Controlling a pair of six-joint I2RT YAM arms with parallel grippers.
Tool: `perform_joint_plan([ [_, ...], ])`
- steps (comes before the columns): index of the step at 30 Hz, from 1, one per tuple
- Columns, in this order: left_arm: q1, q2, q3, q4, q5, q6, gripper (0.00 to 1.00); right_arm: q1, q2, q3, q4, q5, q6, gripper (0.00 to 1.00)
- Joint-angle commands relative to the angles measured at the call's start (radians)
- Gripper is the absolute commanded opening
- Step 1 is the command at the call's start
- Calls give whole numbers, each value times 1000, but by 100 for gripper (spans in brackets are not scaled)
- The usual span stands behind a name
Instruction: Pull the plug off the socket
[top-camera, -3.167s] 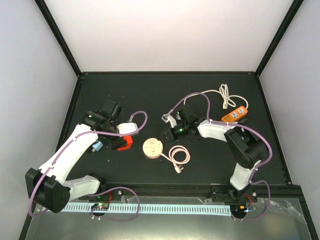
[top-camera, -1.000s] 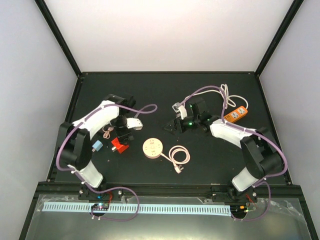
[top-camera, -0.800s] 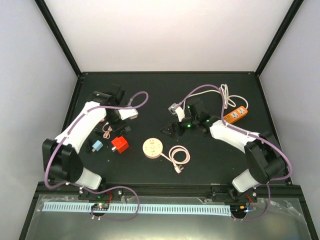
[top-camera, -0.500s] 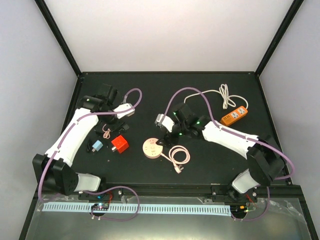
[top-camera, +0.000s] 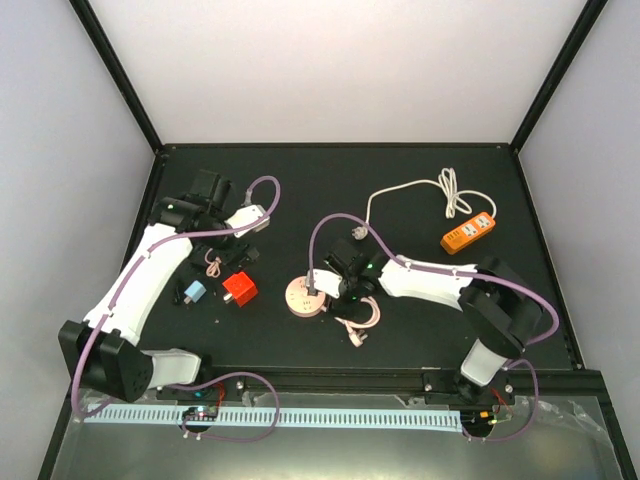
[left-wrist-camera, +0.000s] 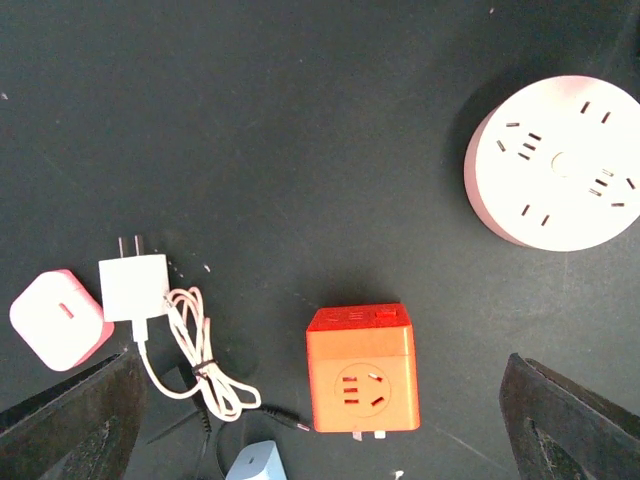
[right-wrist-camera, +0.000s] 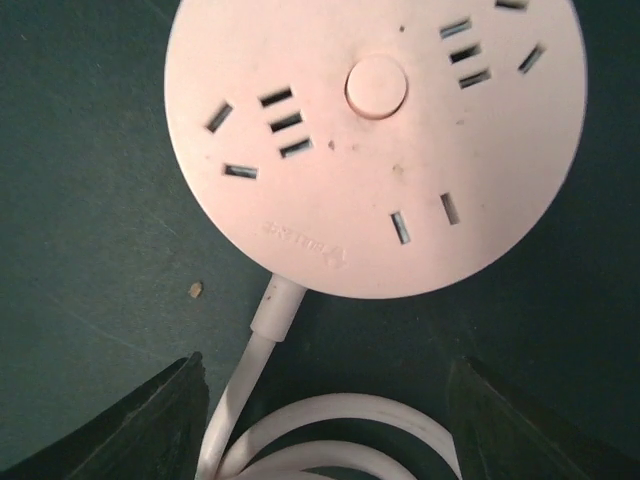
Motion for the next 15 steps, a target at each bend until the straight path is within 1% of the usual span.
perform_joint_plan([
  [1,7,-51,-12,27,26,-16,99,14,36,-4,29,37,-2,66],
  [10,7,-49,-42,51,37,-26,99,42,100,13,49,37,19,56],
  [13,7,-47,-48,56,53,-34,99,42,113,21,47,66,7,45],
  [15,7,-49,-50,60,64,-41,99,41,116,21,44,89,-6,36],
])
